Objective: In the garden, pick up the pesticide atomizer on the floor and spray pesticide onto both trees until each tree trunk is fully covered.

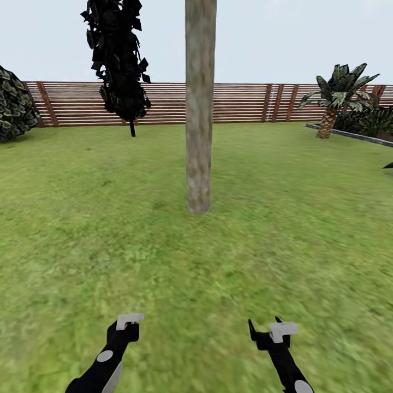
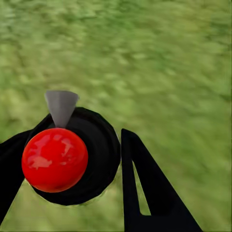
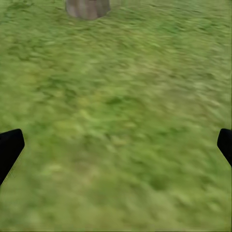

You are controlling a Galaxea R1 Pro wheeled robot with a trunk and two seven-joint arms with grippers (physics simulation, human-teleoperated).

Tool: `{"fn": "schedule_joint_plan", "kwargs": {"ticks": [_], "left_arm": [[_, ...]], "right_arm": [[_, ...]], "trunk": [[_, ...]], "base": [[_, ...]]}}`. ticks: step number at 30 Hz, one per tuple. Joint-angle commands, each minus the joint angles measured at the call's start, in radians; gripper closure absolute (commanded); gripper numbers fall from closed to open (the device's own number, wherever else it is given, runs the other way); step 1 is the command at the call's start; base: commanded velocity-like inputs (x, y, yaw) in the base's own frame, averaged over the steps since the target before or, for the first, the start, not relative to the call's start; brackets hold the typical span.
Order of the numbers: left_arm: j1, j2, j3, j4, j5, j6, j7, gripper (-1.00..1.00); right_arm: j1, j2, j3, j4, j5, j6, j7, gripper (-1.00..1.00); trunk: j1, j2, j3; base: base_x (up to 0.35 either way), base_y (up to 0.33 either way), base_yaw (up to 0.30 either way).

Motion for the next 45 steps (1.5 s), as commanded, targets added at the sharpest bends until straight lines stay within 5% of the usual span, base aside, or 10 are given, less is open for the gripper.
{"fn": "schedule_joint_plan", "kwargs": {"ticks": [1, 45], "left_arm": [[0.0, 0.0, 0.0, 0.0, 0.0, 0.0, 0.0, 1.0], [0.0, 0.0, -0.003, 0.0, -0.003, 0.0, 0.001, 1.0]], "right_arm": [[0.0, 0.0, 0.0, 0.0, 0.0, 0.0, 0.0, -1.0], [0.0, 0.001, -0.001, 0.001, -0.001, 0.0, -0.004, -1.0]], "trunk": [[0.0, 0.0, 0.0], [0.0, 0.0, 0.0]], "base": [[0.34, 0.105, 0.0], [0.34, 0.088, -0.012]]}}
